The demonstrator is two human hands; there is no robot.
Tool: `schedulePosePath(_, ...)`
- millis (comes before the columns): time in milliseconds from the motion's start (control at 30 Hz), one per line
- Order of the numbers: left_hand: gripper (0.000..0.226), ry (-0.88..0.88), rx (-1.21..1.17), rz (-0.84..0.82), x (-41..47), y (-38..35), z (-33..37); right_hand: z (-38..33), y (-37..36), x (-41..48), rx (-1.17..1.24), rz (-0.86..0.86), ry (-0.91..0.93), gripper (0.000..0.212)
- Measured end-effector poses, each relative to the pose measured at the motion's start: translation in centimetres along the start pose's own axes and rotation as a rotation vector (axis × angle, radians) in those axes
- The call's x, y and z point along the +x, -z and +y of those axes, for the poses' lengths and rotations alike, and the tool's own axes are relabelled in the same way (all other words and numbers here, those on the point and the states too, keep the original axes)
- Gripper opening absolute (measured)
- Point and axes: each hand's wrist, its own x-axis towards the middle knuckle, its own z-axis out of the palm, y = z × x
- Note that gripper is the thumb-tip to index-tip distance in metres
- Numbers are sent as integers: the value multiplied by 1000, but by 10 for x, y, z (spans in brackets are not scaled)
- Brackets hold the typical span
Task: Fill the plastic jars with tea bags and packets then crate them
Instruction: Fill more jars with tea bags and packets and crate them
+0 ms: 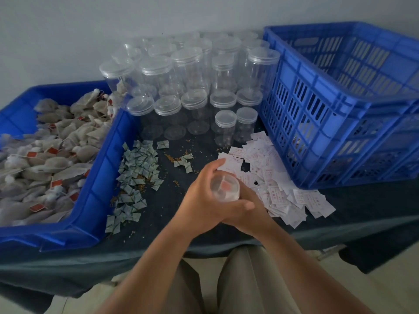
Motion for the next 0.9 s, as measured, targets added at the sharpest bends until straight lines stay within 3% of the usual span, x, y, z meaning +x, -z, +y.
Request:
schedulePosePath(67, 91, -10, -12, 44, 2, -9, 5, 1, 3, -2, 49, -48, 31, 60)
schedulePosePath(233, 103, 14, -310, -294, 17, 14, 2, -9, 23, 5, 368, -353, -166, 54)
schedulePosePath(300, 107, 7, -283, -152, 19, 15, 4, -11, 24, 9, 407, -336, -193, 49)
schedulePosePath(367, 100, 20, -236, 11, 17, 10, 3, -15, 17, 11, 320, -210, -160, 42)
schedulePosePath(500, 81, 34, -48, 73, 6, -1, 12, -28, 5, 4, 173, -138, -79, 42)
schedulePosePath(567, 69, 50, -197, -43, 6, 5, 15, -40, 7, -3, 334, -236, -137, 44)
schedulePosePath(633, 76, 2, -417, -332, 4, 19, 21, -49, 12, -10, 600, -455, -180, 58)
schedulePosePath(700, 85, -71, -508, -498, 4, 31, 30, -58, 15, -14, 680, -557, -172, 63)
schedulePosePath(800, 83, -105, -465, -351, 8, 33, 46, -71, 17, -14, 607, -362, -145, 53)
schedulePosePath(900, 74, -112, -250, -121, 7, 27, 58, -81, 25, -9, 174, -75, -57, 37)
